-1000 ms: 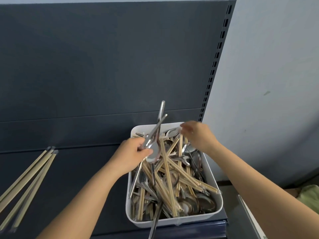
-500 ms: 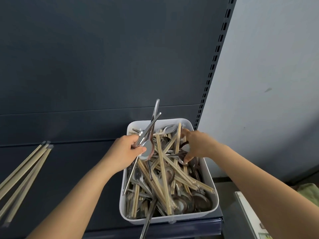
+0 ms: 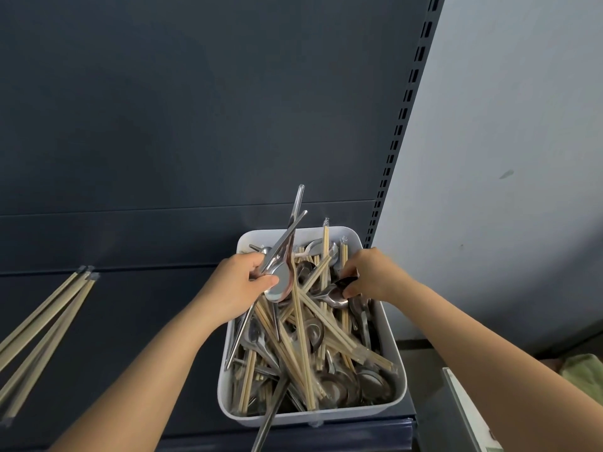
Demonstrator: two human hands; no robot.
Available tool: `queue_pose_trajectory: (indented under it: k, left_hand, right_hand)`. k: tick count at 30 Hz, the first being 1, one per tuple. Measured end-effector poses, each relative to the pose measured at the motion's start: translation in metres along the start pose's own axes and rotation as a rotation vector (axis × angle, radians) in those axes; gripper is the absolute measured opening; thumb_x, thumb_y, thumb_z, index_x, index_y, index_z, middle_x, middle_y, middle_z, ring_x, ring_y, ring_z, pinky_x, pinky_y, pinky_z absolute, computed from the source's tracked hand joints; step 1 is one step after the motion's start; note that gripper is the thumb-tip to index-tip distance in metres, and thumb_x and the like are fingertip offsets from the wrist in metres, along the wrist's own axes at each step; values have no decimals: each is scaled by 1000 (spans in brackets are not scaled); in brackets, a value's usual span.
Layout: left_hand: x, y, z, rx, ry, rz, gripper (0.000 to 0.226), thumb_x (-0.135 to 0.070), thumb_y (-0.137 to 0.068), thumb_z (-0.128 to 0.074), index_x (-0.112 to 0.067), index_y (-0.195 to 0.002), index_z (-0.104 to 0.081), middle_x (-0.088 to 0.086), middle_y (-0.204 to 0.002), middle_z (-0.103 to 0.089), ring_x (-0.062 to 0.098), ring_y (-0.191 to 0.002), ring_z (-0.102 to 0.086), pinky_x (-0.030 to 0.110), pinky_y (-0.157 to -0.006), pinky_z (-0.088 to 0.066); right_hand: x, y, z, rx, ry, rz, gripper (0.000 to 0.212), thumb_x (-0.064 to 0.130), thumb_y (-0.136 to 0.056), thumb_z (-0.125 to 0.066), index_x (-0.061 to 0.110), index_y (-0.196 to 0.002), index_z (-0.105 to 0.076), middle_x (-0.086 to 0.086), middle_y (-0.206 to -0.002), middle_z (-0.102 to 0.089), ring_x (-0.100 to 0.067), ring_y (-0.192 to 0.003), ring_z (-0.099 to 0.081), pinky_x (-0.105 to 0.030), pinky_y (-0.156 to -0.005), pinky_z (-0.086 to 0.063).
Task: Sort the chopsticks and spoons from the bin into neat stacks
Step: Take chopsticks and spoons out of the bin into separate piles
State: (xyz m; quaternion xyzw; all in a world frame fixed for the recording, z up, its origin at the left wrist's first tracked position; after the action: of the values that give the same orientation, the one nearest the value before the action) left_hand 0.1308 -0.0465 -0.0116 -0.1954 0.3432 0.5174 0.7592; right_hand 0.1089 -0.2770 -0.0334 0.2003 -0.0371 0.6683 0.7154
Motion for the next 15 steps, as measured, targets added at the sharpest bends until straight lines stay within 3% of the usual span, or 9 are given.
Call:
queue_pose_trajectory:
  k: [6, 10, 15]
  left_hand:
    - [-5, 1, 2, -31, -11, -19, 29, -18, -88, -63, -22, -63, -48, 8, -71, -61, 28, -66, -57, 38, -64, -48]
    - [-6, 2, 1, -36, 9, -29, 28, -17, -88, -62, -27, -65, -51, -1, -67, -59, 18, -63, -55, 32, -63, -45]
    - [-4, -1, 0, -40, 26, -27, 23, -17, -88, -63, -21, -67, -54, 9, -72, -62, 21, -63, -53, 32, -63, -42]
  right_hand:
    - [4, 1, 20, -204, 39, -16, 18, 5, -81, -63, 18, -87, -75, -2, -89, -70, -22, -85, -63, -31, -76, -53]
    - [9, 0, 33, -291, 95, -27, 28, -1, -83, -55, 18, -88, -74, -3, -88, -70, -25, -82, -64, -32, -71, -54]
    - [16, -2, 51, -373, 189, -28, 16, 1, -79, -63, 14, -82, -73, -7, -79, -68, -29, -70, -61, -31, -62, -52]
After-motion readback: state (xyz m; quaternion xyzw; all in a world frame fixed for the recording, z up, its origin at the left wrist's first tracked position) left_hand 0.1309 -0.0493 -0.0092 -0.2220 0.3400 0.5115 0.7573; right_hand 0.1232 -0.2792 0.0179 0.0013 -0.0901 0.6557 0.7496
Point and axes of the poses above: each hand's wrist, its own y-axis away from the middle knuckle, its own z-axis out of the back of the hand, x = y × z, the point moved 3 cm from there along -y, towards the middle knuckle
